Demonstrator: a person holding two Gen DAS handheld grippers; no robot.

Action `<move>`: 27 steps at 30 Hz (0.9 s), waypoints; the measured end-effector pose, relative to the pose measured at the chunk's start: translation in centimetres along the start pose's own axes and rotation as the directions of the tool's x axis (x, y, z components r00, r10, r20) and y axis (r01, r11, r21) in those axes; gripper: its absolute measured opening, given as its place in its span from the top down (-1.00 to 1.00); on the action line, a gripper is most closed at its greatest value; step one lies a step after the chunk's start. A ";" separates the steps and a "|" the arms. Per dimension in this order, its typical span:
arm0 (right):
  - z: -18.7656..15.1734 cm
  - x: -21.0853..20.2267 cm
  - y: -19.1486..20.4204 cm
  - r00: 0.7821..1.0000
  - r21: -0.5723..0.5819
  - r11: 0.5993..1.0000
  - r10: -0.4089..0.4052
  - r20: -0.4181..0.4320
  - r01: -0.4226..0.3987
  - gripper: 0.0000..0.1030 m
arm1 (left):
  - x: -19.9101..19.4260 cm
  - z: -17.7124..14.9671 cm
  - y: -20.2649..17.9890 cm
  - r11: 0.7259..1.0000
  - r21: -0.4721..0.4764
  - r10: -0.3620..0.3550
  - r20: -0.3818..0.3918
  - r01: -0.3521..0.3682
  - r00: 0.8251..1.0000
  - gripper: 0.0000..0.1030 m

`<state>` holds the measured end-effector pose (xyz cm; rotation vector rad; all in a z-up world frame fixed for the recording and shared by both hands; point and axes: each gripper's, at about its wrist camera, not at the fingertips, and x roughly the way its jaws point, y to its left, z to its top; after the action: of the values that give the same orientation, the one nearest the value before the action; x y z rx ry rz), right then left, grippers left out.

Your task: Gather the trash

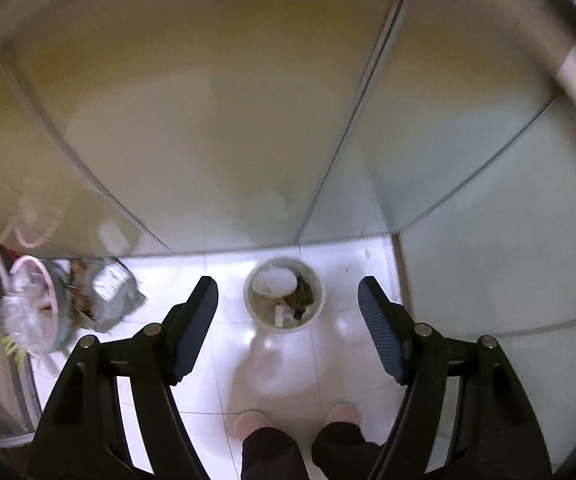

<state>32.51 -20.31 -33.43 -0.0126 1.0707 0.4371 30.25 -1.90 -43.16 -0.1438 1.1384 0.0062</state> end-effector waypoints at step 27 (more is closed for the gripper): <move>-5.5 -36.1 18.0 0.798 -0.100 0.993 0.007 0.602 0.066 -0.19 | -53.4 -8.4 0.0 0.994 0.090 -0.021 0.716 -0.063 0.698 -0.94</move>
<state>6.99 -17.28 -1.83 0.0075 0.4089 0.4338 0.19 0.76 1.67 -0.0205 0.3420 0.0195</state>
